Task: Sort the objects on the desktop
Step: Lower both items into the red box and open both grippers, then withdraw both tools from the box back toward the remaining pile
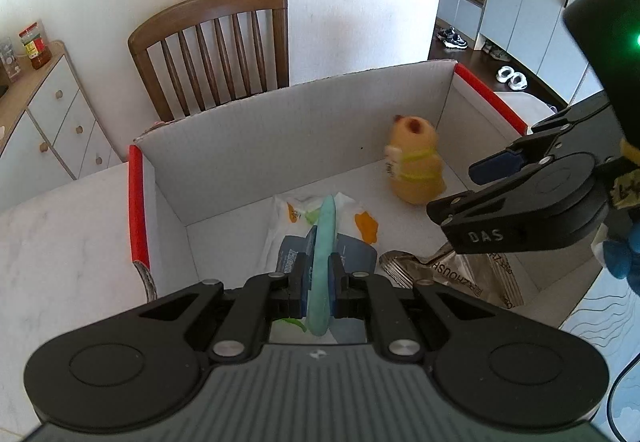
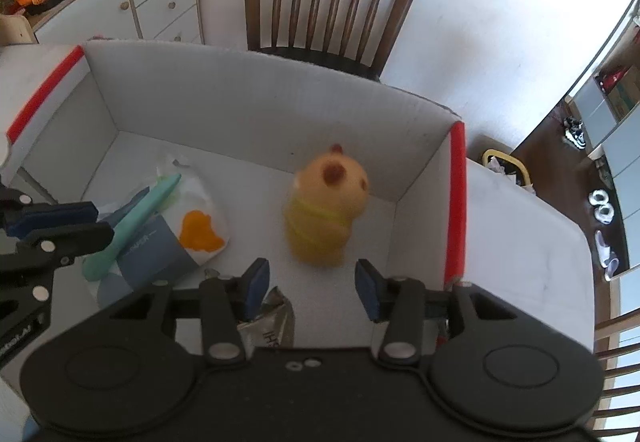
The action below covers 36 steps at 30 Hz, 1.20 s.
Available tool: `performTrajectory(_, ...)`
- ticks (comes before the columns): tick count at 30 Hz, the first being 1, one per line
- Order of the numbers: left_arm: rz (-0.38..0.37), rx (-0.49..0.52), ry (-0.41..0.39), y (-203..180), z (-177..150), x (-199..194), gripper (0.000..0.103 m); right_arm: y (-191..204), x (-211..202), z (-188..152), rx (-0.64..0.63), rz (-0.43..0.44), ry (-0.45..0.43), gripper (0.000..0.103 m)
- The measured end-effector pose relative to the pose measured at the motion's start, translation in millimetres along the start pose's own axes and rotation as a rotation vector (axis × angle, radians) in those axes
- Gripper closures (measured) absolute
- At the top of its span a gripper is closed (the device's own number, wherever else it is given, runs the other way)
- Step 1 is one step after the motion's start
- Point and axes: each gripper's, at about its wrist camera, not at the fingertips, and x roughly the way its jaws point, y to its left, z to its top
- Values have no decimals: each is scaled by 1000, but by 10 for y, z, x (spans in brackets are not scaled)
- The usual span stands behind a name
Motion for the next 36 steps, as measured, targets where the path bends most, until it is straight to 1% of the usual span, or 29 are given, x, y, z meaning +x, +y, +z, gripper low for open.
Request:
performTrajectory(11, -3, -7, -17, -16, -8, -207, 95, -92, -375, -56, 31, 56, -67, 55)
performTrajectory(16, 23, 13, -25, -68, -16, -316, 95, -104, -537, -189, 44, 60, -84, 54)
performTrajectory(19, 15, 9, -21, -74, -27, -369, 95, -108, -642, -238, 41, 67, -100, 53)
performTrajectory(24, 10, 36, -33, -134, -56, -458, 94, -105, -773, -328, 46, 77, -126, 53)
performTrajectory(36, -4, 2, -49, -144, -142, -658, 94, -90, -1029, -532, 59, 101, -182, 53)
